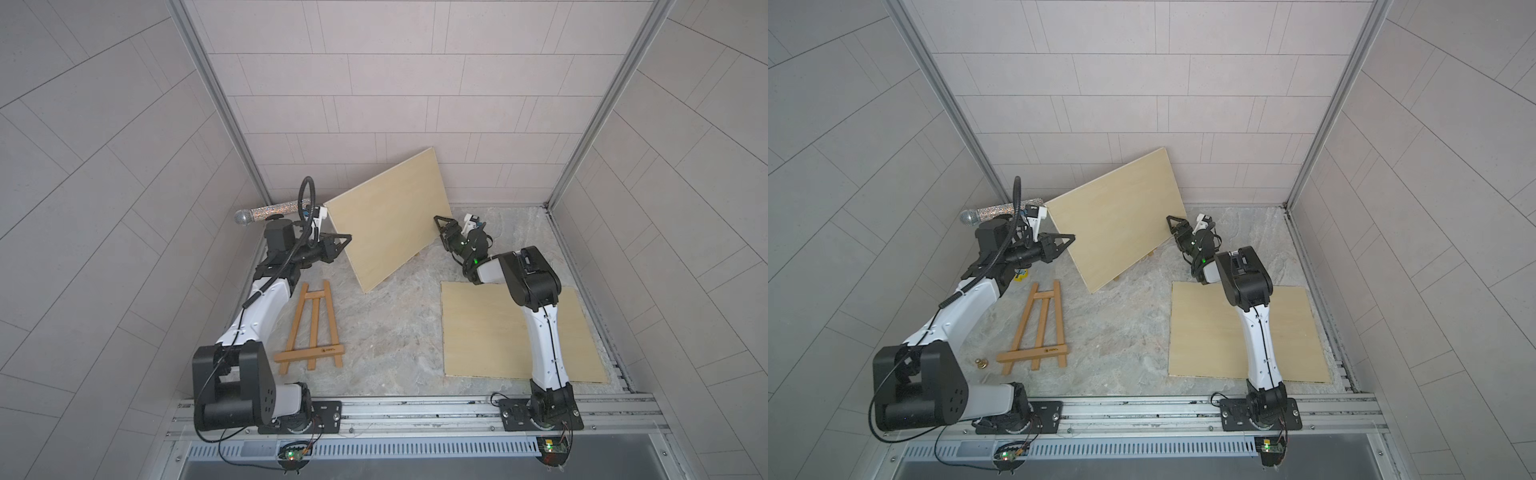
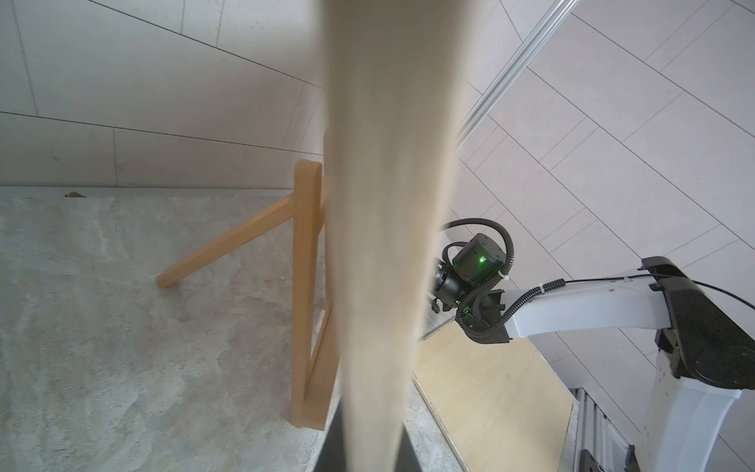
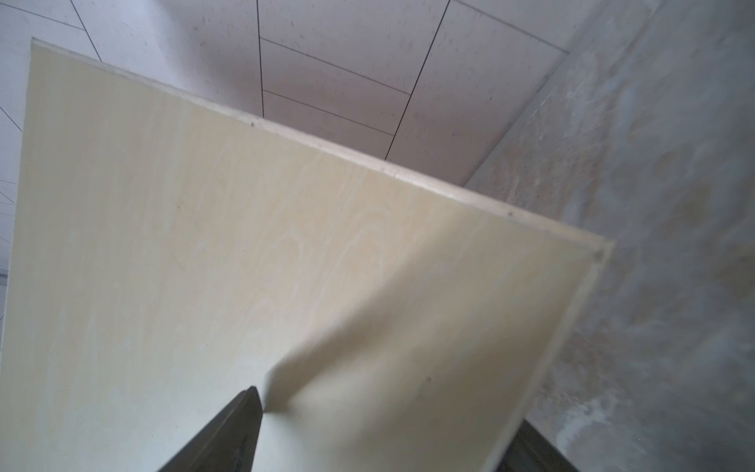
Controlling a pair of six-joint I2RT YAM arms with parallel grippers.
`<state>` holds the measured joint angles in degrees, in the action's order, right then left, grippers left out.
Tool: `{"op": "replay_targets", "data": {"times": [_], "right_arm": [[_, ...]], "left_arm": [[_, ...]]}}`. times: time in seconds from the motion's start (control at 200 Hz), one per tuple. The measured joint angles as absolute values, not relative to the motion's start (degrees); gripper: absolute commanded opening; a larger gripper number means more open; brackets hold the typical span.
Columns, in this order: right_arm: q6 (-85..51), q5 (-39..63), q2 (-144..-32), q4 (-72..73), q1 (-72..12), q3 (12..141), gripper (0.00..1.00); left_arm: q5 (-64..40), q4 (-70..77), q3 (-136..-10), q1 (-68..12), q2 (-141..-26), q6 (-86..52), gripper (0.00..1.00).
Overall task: Disassemble the easel
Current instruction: Pick up the drawing board from the easel, then place the drawing board on the drawing board.
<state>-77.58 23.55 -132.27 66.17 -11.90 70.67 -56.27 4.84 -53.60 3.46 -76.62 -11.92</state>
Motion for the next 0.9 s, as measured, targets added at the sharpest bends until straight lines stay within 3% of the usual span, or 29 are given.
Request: {"op": "replay_targets", "data": {"times": [0.475, 0.901], "right_arm": [[-76.31, 26.39, -111.31, 64.53, -5.76, 45.28, 0.85], [-73.21, 24.45, -87.79, 49.54, -0.99, 23.66, 0.85]], "left_arm": [[-55.33, 2.70, -49.15, -4.54, -69.34, -14.72, 0.00], [-50.89, 1.78, -42.41, -15.11, -63.70, -23.16, 0.00]]}}
